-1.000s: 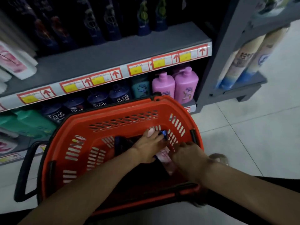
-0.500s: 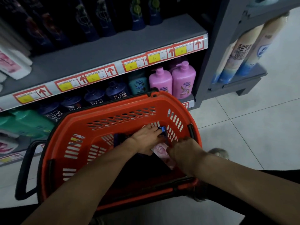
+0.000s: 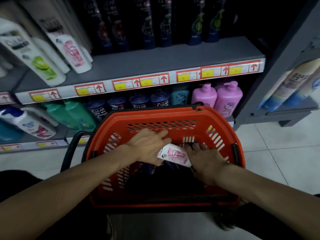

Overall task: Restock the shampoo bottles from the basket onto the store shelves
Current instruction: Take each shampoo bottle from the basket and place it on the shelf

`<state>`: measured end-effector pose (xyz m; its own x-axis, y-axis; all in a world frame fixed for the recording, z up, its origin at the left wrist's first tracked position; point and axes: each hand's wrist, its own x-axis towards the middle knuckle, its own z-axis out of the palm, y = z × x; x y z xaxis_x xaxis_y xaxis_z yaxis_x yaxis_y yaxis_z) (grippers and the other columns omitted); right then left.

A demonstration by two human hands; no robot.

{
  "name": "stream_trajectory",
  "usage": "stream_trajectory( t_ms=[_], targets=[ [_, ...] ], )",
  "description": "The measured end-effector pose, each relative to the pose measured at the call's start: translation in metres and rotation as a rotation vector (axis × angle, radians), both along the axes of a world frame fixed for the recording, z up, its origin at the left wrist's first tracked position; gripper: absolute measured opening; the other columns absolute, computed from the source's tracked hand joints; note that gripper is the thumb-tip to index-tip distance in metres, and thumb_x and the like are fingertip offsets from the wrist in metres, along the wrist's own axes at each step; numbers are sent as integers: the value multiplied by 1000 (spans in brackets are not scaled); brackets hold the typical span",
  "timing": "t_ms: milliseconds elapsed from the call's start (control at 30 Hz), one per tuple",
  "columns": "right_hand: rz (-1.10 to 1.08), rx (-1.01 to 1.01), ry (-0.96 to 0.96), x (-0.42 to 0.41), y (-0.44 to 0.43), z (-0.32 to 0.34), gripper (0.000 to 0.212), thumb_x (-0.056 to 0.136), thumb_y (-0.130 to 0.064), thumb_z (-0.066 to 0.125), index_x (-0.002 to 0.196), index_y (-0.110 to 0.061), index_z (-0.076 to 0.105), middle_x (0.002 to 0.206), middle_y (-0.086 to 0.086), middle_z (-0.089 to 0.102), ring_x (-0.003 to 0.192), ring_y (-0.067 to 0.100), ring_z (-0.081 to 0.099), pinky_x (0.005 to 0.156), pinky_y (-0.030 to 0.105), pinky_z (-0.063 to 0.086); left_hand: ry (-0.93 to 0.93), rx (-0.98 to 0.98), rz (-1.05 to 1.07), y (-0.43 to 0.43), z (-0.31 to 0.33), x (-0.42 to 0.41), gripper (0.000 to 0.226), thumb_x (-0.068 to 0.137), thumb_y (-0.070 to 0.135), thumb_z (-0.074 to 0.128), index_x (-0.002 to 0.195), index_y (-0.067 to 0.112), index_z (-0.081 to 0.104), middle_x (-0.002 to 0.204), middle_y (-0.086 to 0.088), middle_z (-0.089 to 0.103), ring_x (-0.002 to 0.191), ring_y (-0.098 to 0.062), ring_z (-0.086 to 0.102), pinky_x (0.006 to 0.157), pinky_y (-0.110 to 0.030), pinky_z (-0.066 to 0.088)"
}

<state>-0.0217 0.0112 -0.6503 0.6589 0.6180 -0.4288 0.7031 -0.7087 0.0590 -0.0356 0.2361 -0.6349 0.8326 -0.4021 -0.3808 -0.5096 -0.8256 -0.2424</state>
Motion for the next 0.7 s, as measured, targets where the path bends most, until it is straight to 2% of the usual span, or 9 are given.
stream_trajectory(
  t_ms=[100, 200, 267, 333, 500, 633, 700],
  targets=[
    [-43, 158, 104, 1, 26, 9, 77, 86, -38, 72, 147, -13, 31, 139, 12, 49, 125, 31, 54, 98, 38, 47, -82, -40, -44, 21, 21, -12, 64, 73, 67, 59, 119, 24, 54, 113, 0, 53, 78, -27, 66, 57, -36, 43],
    [-107, 315, 231, 5, 48, 15, 54, 84, -38, 74, 123, -17, 44, 120, 9, 62, 109, 30, 63, 83, 36, 50, -191, -120, -92, 46, 29, -27, 60, 72, 65, 59, 114, 23, 60, 106, 0, 54, 78, -26, 66, 65, -39, 52],
    [-127, 378, 293, 9, 58, 12, 50, 80, -39, 80, 113, -20, 48, 110, 4, 66, 101, 27, 65, 77, 35, 49, -279, -145, -125, 59, 28, -35, 59, 73, 64, 58, 115, 22, 62, 105, 0, 56, 79, -25, 65, 74, -39, 51],
    [-151, 422, 332, 15, 62, 9, 50, 76, -37, 85, 111, -22, 54, 106, -3, 66, 99, 21, 64, 75, 32, 45, -338, -139, -161, 64, 28, -37, 59, 74, 61, 62, 117, 21, 62, 105, 1, 57, 85, -25, 62, 83, -42, 48],
    [-242, 540, 433, 25, 63, 8, 66, 63, -37, 93, 121, -34, 62, 112, -16, 70, 101, 4, 65, 89, 29, 53, -410, -177, -194, 66, 28, -30, 67, 77, 55, 72, 132, 20, 58, 119, 0, 58, 111, -26, 57, 108, -46, 36],
    [-333, 635, 508, 23, 67, 6, 62, 61, -34, 95, 118, -33, 70, 104, -19, 74, 95, -4, 67, 90, 27, 55, -478, -224, -153, 80, 23, -34, 70, 85, 55, 73, 144, 22, 55, 135, -4, 58, 133, -29, 50, 122, -50, 26],
    [-395, 687, 576, 22, 68, 5, 56, 62, -33, 96, 113, -33, 73, 101, -19, 76, 93, -4, 69, 90, 28, 56, -521, -253, -116, 84, 27, -37, 71, 92, 52, 69, 153, 22, 48, 149, -10, 52, 144, -32, 43, 124, -54, 24]
  ],
)
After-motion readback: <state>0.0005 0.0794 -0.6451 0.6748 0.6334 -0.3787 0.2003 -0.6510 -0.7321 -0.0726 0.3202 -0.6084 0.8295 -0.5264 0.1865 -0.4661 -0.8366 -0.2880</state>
